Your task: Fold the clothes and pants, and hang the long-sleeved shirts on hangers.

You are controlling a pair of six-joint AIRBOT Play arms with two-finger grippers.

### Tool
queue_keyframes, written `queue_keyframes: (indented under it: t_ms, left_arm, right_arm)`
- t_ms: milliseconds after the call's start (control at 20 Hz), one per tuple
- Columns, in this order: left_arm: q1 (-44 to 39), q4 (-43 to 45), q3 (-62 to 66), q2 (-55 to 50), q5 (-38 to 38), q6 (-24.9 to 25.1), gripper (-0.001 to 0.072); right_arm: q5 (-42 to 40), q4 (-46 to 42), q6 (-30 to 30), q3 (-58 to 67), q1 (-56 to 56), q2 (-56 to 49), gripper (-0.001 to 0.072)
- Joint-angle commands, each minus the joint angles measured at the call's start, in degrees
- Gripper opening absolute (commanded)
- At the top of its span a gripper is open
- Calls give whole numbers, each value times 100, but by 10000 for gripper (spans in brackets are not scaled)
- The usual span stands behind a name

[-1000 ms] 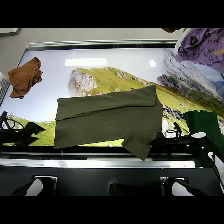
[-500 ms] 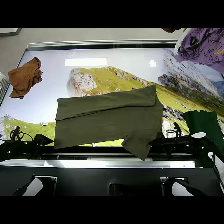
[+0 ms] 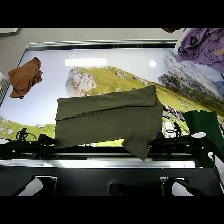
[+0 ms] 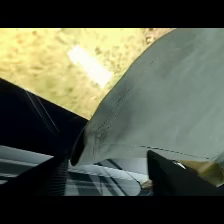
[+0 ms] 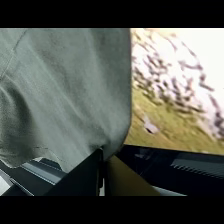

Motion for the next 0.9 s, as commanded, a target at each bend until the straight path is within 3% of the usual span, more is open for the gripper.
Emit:
queue_keyframes:
  t_ms: [0, 50, 200, 400, 600, 850]
  left_arm:
    - [-166, -13, -2, -173, 291, 59, 356]
    - [-227, -15, -2, -216, 339, 57, 305]
    - [-372, -13, -2, -284, 448, 66, 18]
    - [-435, -7, 170, -74, 273, 9, 15]
    - [-433, 883, 476, 1189, -170, -1349, 15]
    - [-446, 979, 498, 2312, -625, -1447, 15]
  right_arm:
    - [13, -2, -2, -2, 2, 33, 27]
    - [9, -7, -2, -2, 2, 79, 27]
    - [4, -17, 0, -2, 2, 232, 27]
    - [195, -39, 15, -2, 2, 595, 26]
    - [896, -525, 776, -2, 2, 1818, 25]
    - [1738, -649, 1674, 11, 2, 4006, 24]
